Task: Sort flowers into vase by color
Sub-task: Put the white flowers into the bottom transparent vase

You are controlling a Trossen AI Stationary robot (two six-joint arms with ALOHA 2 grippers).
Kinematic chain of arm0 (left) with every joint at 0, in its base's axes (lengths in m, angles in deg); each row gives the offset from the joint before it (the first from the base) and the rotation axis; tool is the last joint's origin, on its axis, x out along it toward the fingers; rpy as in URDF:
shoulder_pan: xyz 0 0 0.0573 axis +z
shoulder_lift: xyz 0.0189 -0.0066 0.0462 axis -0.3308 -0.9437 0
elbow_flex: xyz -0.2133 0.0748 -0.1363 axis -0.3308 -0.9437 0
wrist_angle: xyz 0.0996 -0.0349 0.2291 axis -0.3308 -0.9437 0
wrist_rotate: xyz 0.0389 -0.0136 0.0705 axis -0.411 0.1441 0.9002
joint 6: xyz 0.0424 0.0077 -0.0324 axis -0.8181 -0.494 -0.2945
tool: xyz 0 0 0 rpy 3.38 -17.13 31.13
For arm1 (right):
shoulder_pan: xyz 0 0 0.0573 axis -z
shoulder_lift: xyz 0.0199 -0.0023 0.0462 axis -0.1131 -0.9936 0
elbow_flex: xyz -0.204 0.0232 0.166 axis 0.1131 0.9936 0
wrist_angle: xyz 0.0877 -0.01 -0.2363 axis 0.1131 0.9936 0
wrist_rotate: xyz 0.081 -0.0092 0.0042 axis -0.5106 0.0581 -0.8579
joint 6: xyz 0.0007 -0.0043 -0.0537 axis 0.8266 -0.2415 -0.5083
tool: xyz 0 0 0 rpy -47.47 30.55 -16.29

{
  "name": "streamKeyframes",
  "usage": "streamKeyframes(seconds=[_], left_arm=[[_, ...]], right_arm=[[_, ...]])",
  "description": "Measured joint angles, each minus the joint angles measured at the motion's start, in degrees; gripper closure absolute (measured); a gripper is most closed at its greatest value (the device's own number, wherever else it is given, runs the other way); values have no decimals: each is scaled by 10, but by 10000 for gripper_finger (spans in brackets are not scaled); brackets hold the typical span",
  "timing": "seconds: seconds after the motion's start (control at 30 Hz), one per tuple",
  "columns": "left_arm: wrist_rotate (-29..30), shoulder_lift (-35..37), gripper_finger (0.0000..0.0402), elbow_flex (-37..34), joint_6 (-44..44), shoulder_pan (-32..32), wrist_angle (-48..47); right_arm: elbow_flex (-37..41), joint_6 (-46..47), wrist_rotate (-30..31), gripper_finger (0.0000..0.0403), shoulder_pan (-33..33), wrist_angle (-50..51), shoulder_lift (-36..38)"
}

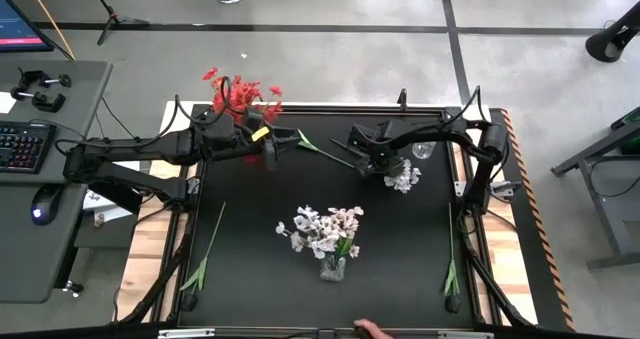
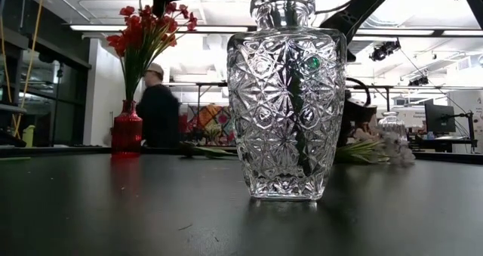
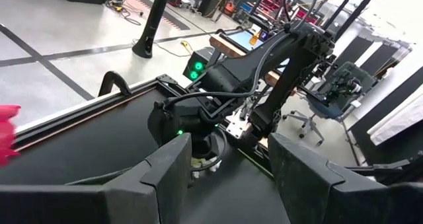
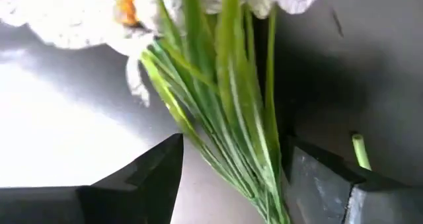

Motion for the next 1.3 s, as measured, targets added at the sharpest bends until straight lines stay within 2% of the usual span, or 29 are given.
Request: streamKeyframes(seconds=[0.13,0.23,0.3,0.43,0.53,0.87,1.1,1.3], left_arm=[[0,0,213,0,-10,0,-7],[0,0,213,0,-11,0,-13],[0,0,213,0,-11,0,-15],[0,0,213,0,-29,0,-15],[0,0,213,0,-30,0,-15],[0,0,213,0,-24,0,-14],[0,0,213,0,-14,0,-14],[0,0,213,0,-13,0,-14]], right_arm=[[1,-67,4,160,-4,36,13],[6,-105,-20,160,-7,96,30],[8,-106,-46,160,-7,134,39],[7,-62,-60,160,-6,131,41],[12,-122,-34,160,-5,117,42],[8,-168,11,160,5,69,17],[-27,-182,64,160,-9,151,40],[-46,-194,66,160,-9,148,41]])
